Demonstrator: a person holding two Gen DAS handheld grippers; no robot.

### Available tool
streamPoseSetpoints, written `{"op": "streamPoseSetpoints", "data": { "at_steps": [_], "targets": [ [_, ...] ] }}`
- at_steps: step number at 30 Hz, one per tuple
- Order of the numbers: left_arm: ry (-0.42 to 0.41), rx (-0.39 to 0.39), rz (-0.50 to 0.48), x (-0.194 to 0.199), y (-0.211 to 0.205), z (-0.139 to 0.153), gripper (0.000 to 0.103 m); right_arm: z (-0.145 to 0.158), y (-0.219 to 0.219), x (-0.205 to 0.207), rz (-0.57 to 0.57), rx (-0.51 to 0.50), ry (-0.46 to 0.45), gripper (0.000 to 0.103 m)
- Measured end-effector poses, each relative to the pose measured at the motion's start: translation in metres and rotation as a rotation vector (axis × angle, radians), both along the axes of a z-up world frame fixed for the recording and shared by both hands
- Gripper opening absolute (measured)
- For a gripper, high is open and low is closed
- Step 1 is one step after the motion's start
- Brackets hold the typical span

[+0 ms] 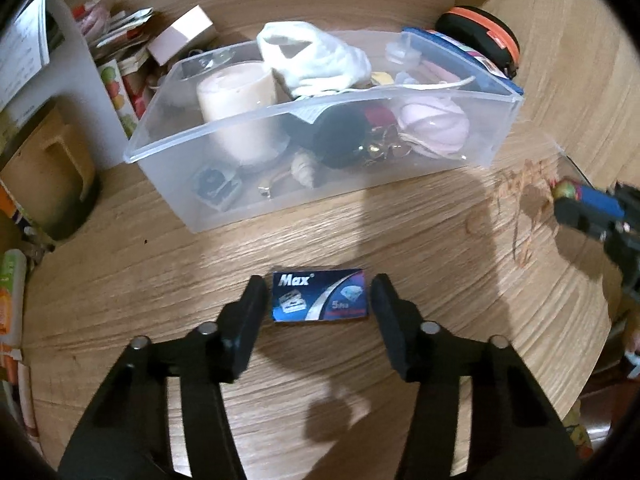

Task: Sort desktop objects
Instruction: 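Grasp the Max blade pack with the left tool while the right tool grasps the beaded ornament, then carry the blade pack and ornament over the clear box with both tools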

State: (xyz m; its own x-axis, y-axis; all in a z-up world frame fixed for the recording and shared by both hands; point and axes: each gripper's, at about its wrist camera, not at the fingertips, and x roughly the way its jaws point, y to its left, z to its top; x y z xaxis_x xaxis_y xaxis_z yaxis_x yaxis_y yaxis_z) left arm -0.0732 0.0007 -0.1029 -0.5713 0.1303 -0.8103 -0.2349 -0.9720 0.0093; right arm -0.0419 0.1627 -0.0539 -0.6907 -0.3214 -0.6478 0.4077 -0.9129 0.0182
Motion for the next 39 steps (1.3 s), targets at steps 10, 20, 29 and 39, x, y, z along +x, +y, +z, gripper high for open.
{"op": "streamPoseSetpoints", "data": {
  "at_steps": [10, 20, 29, 39],
  "targets": [
    [0.051, -0.04, -0.003, 0.006, 0.004, 0.008, 0.047, 0.017, 0.004, -0.006, -0.01, -0.032, 0.039, 0.018],
    [0.153, 0.018, 0.012, 0.016, -0.014, 0.044, 0.047, 0.048, -0.002, -0.011, 0.003, -0.062, 0.108, 0.018],
    [0.22, 0.099, 0.042, 0.013, -0.035, 0.079, 0.047, 0.084, -0.011, -0.029, 0.017, -0.055, 0.19, 0.018],
    [0.275, 0.153, 0.071, -0.009, -0.053, 0.108, 0.047, 0.107, -0.019, -0.063, 0.035, -0.095, 0.225, 0.018]
  ]
}}
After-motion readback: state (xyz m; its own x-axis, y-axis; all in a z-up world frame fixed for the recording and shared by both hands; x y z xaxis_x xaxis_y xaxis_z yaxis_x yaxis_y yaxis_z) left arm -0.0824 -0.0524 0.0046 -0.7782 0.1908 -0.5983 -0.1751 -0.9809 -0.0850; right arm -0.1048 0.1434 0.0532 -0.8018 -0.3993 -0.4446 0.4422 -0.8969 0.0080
